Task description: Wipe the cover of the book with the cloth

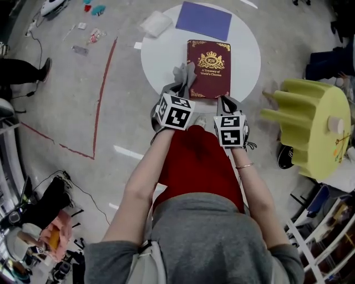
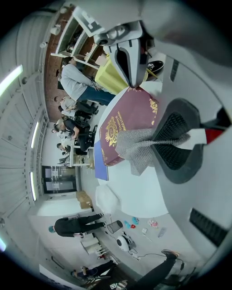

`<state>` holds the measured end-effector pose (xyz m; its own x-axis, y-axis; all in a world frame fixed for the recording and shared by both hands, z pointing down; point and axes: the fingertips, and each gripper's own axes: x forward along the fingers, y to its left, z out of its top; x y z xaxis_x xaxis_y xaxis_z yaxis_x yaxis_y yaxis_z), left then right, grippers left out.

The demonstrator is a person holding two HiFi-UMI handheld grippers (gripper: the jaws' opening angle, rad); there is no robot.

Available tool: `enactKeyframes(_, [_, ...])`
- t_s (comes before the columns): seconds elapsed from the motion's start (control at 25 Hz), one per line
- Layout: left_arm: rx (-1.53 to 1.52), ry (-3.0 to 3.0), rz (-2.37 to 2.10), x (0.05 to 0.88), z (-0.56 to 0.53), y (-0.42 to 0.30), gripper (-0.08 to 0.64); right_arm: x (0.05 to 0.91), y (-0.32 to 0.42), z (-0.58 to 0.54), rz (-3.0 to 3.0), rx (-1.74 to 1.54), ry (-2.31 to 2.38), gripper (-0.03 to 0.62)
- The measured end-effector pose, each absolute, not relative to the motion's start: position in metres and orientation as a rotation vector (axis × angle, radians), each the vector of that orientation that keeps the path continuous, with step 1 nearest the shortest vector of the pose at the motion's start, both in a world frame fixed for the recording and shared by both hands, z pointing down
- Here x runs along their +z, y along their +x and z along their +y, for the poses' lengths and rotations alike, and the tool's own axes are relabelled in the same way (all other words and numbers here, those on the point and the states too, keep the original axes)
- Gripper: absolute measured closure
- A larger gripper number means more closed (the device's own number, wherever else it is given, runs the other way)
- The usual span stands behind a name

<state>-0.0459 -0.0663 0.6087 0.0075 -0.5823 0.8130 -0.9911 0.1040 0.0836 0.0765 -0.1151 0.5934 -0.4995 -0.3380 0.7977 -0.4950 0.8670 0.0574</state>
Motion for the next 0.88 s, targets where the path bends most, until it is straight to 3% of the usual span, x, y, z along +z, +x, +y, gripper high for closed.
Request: enactKeyframes(0.88, [0.676,1.510,-1.609,0.599,-0.012,-0.002,0.535,0.594,0.080,-0.112,-2.141,0.205,0.576,0.563])
